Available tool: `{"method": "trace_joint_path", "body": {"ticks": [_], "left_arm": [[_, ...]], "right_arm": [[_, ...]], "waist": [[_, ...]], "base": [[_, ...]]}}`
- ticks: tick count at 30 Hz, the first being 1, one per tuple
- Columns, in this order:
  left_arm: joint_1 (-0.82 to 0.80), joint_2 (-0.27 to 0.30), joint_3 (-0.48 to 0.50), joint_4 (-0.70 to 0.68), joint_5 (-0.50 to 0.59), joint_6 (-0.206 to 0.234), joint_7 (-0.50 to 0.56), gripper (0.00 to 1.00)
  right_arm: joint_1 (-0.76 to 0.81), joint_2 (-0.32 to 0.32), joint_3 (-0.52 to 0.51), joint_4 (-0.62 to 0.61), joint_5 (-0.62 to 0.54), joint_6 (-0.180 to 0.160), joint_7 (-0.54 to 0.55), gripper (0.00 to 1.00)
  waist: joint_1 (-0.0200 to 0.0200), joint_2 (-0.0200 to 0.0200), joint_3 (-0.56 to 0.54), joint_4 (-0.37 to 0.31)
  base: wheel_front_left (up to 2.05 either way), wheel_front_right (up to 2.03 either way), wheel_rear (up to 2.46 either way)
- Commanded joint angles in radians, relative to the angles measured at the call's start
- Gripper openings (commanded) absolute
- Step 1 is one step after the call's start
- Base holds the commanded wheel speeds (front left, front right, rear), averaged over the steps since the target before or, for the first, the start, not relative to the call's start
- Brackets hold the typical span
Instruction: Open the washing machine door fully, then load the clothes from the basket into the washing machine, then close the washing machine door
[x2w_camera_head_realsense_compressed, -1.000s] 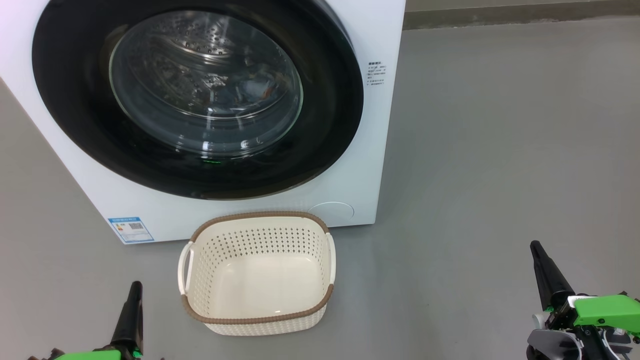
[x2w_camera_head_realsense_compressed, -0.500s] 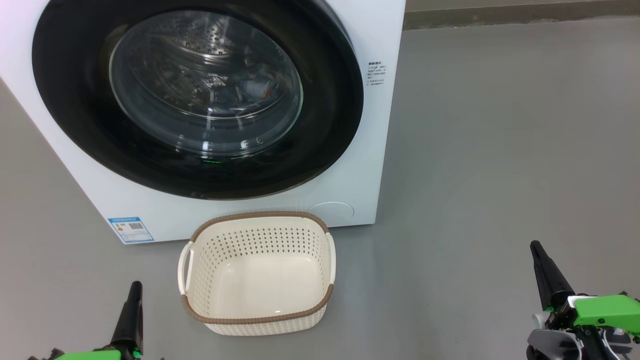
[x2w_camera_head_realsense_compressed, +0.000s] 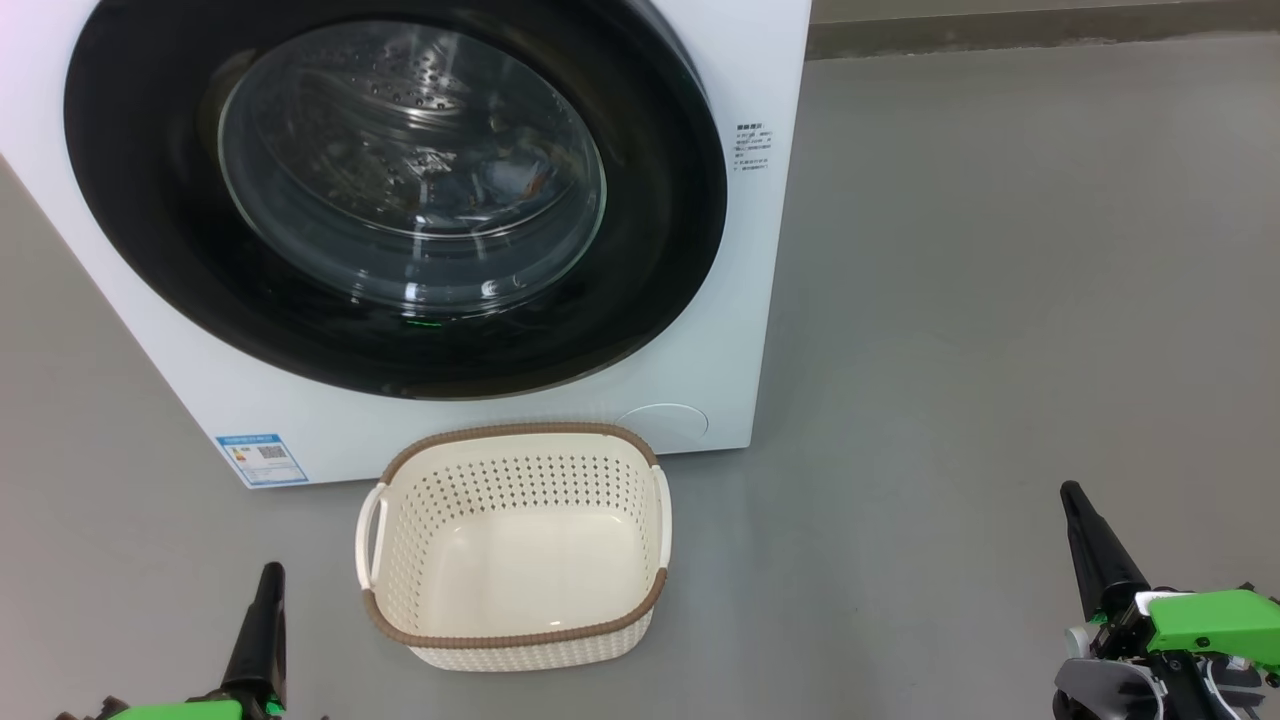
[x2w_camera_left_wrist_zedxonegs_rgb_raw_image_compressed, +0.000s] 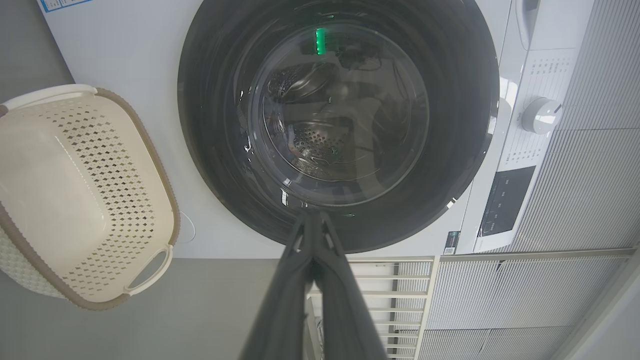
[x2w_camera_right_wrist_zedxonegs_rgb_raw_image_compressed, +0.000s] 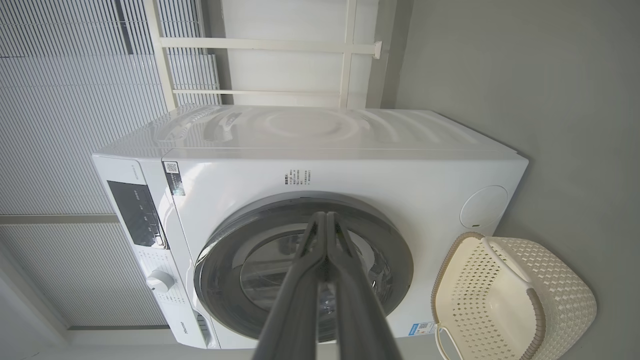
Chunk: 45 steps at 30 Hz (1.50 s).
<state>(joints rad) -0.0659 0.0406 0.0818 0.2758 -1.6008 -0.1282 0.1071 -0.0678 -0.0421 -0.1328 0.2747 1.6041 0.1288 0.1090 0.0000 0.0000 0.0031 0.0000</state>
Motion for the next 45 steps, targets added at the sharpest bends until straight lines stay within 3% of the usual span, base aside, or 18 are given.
{"method": "trace_joint_path", "body": {"ticks": [1,45], "left_arm": [[-0.042,0.010,0.032,-0.031,-0.008,-0.003,0.006,0.00],[-0.042,0.010,0.032,-0.031,-0.008,-0.003,0.006,0.00]], "right_arm": [[-0.040,-0.008,0.019,-0.030,0.005,0.002,0.004,0.00],[-0.040,-0.008,0.019,-0.030,0.005,0.002,0.004,0.00]], "waist": [[0.0000,0.0000,0.000,0.000],[0.0000,0.0000,0.000,0.000]], "base": [[0.00,0.00,0.00],[0.00,0.00,0.00]]}}
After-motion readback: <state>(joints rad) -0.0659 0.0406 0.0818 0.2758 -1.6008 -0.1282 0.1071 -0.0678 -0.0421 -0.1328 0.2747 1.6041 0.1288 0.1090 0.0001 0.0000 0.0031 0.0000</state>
